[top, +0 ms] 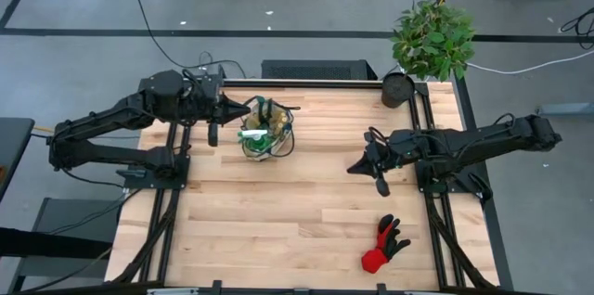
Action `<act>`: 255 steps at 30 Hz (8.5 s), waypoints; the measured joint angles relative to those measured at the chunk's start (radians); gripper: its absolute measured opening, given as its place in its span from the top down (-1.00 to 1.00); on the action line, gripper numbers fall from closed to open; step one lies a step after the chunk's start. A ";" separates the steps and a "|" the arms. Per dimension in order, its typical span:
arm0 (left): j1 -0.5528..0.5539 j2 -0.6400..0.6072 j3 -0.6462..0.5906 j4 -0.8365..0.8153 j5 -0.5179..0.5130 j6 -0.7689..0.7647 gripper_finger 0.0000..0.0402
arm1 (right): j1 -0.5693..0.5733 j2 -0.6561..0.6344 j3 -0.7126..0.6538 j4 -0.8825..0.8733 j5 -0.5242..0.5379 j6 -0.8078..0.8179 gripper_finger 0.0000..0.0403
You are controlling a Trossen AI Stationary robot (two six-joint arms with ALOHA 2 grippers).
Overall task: Pick & Place Garden tools in Gardening bag
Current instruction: Put the red gloves into the gardening bag
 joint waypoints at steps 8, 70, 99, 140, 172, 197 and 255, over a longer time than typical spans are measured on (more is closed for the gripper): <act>0.000 0.000 0.000 0.000 -0.014 -0.008 0.88 | -0.003 0.000 0.000 -0.044 -0.004 -0.048 0.90; 0.000 0.002 0.000 -0.001 -0.012 -0.007 0.87 | 0.627 0.454 0.095 -0.461 -0.023 -0.210 -0.20; 0.000 0.002 0.000 -0.001 -0.015 -0.006 0.87 | 0.628 0.591 0.095 -0.413 -0.080 -0.181 0.31; 0.000 0.002 0.000 0.000 -0.014 -0.007 0.87 | 0.434 0.590 0.347 -0.651 0.131 -0.132 0.97; 0.000 0.002 0.000 0.014 -0.010 -0.008 0.87 | 0.036 0.427 0.682 -0.577 0.424 -0.138 0.97; -0.020 0.093 0.000 0.185 -0.020 0.117 0.49 | -0.208 0.427 0.683 -0.385 0.174 0.114 0.97; -0.317 0.552 0.000 0.563 -0.633 1.404 -0.16 | -0.468 0.428 0.683 -0.406 -0.456 0.491 0.95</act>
